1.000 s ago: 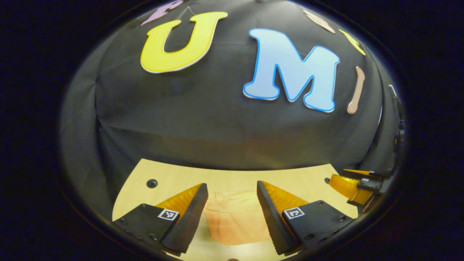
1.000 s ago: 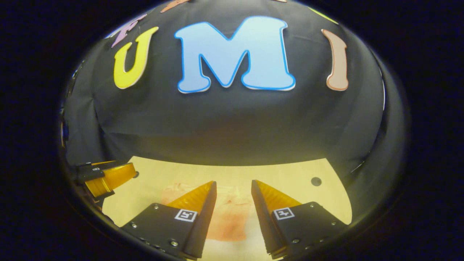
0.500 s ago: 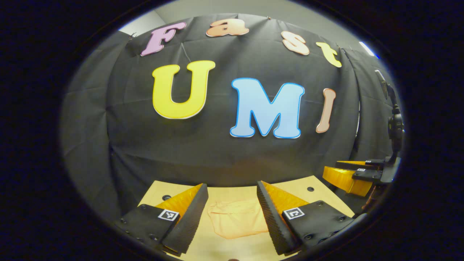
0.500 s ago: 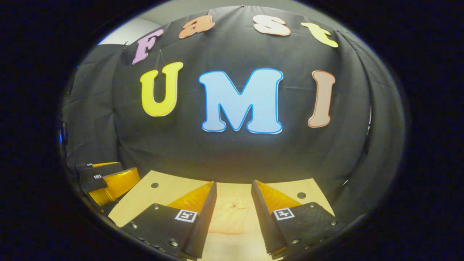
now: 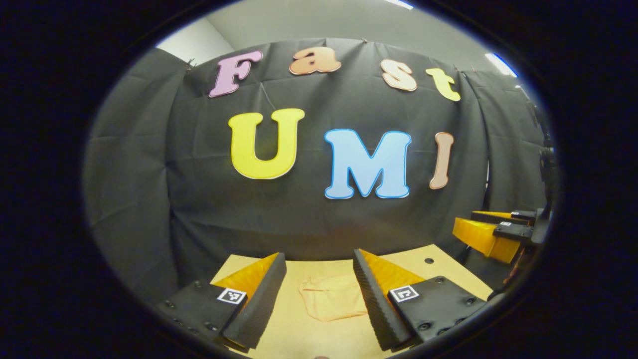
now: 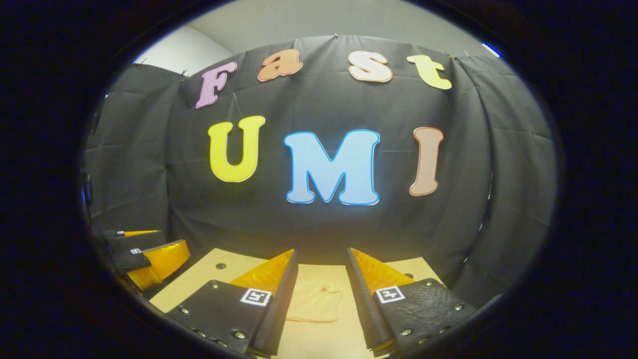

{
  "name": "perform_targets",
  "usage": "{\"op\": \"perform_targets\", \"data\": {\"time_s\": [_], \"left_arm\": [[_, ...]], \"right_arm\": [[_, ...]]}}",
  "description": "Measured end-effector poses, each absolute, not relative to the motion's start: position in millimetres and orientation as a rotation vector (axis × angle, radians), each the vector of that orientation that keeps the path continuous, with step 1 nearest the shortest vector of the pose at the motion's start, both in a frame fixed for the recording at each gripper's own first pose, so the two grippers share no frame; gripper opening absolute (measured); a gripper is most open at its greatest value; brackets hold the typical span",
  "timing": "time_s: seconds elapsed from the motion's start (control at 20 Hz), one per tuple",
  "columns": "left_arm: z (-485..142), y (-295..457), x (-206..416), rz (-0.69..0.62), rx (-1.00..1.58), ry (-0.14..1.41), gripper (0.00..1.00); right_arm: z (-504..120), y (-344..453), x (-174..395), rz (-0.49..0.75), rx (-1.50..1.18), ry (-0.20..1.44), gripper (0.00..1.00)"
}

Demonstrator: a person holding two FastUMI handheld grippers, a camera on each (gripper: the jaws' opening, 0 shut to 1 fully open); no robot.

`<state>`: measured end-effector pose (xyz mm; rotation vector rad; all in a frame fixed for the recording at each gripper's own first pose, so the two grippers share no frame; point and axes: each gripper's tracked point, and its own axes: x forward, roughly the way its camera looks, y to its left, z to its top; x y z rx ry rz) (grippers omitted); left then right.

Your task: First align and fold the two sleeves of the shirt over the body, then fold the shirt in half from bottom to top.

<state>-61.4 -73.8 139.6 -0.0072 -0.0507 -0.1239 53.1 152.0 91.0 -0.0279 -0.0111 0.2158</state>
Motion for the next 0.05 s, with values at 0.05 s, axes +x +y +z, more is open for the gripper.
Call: {"op": "perform_targets", "data": {"time_s": [0.05], "left_arm": [[136.8, -72.4, -65.3, -0.122, 0.002, -0.053, 0.87]], "right_arm": [[88.7, 153.9, 48.4, 0.219, -0.027, -0.019, 0.62]]}}
